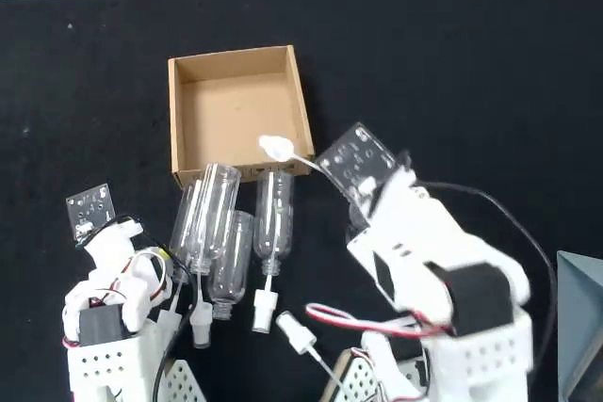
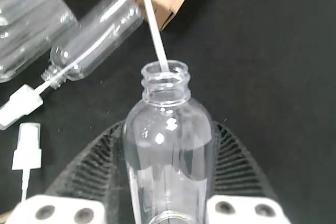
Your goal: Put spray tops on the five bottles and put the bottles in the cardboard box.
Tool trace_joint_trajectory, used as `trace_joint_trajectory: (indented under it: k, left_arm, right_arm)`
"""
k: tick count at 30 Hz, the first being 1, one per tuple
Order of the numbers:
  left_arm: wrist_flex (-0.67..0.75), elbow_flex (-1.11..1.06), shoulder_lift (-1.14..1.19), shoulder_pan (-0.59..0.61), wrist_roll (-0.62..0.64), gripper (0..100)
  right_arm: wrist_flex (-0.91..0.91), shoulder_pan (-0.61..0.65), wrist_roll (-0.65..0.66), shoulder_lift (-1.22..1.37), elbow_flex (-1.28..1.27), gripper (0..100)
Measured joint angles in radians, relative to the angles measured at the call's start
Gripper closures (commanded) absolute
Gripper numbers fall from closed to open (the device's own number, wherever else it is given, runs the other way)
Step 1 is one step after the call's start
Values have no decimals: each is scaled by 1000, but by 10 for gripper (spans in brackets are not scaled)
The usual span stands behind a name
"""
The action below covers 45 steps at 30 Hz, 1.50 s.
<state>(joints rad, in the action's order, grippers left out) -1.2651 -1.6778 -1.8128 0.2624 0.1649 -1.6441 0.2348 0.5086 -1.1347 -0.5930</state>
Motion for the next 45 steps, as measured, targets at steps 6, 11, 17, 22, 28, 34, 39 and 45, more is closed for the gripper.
trace_joint_trajectory:
  k: [6,11,17,22,28,34,39,45]
  left_arm:
    - [0,0,0,0,0,848]
    - [0,0,0,0,0,848]
    - [0,0,0,0,0,848]
    - [0,0,0,0,0,848]
    - [0,0,0,0,0,848]
    - [0,0,0,0,0,848]
    - [0,0,0,0,0,848]
    - [0,0,0,-43,0,848]
  right_arm:
    - [14,0,-32,-43,0,886]
    - [112,5,-71,-54,-57,886]
    - [210,3,-84,-48,-66,886]
    - [292,3,-146,-46,-66,886]
    - [411,3,-218,-46,-121,886]
    - [539,3,-262,-46,-284,886]
    - [565,3,-265,-44,-353,886]
    - [649,-40,-318,-46,-434,886]
